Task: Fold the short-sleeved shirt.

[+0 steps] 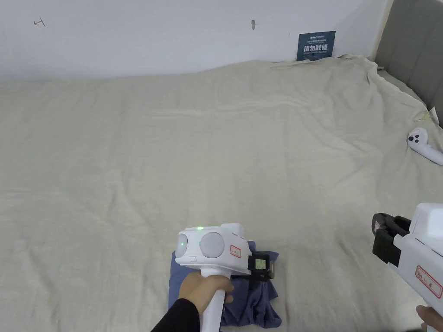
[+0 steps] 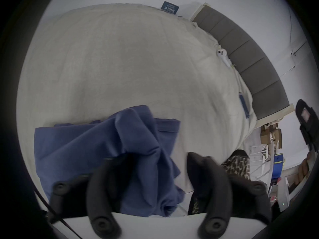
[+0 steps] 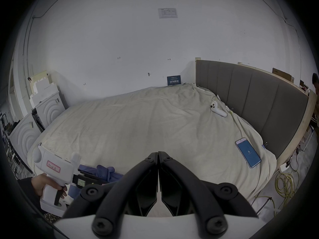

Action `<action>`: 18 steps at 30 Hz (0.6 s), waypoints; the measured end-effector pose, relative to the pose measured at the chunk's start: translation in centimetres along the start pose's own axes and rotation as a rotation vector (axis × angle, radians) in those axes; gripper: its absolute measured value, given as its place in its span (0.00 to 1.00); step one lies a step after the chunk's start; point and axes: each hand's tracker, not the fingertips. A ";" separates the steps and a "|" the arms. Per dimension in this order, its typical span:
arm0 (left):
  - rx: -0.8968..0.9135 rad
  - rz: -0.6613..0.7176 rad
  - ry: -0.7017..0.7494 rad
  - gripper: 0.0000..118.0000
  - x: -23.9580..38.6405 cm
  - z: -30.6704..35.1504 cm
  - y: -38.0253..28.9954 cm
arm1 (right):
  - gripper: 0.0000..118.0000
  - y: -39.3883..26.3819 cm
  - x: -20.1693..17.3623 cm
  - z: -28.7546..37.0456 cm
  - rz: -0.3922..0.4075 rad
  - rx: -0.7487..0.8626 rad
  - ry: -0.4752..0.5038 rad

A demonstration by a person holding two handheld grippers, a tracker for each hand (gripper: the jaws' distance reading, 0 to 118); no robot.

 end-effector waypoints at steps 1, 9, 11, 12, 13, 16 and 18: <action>0.014 -0.012 0.001 0.91 0.3 0.6 -0.1 | 0.00 0.0 0.0 0.0 -0.001 0.001 0.000; 0.280 -0.165 0.072 0.98 -0.9 8.1 -0.7 | 0.00 0.3 -0.3 0.1 -0.001 0.009 0.003; 0.322 -0.184 0.127 0.98 -2.1 9.0 -0.8 | 0.00 0.3 -0.4 0.1 0.001 0.008 0.006; 0.326 -0.177 0.157 0.97 -2.8 9.3 -0.9 | 0.00 0.3 -0.5 0.0 0.002 0.007 0.009; 0.328 -0.182 0.176 0.96 -3.4 9.5 -1.0 | 0.00 0.2 -0.7 0.0 0.004 0.005 0.011; 0.383 -0.231 0.256 0.80 -4.9 9.4 -2.0 | 0.00 0.2 -0.9 -0.1 0.007 0.002 0.017; 0.431 -0.245 0.284 0.32 -5.7 9.1 -2.9 | 0.00 0.2 -1.0 -0.1 0.008 0.000 0.020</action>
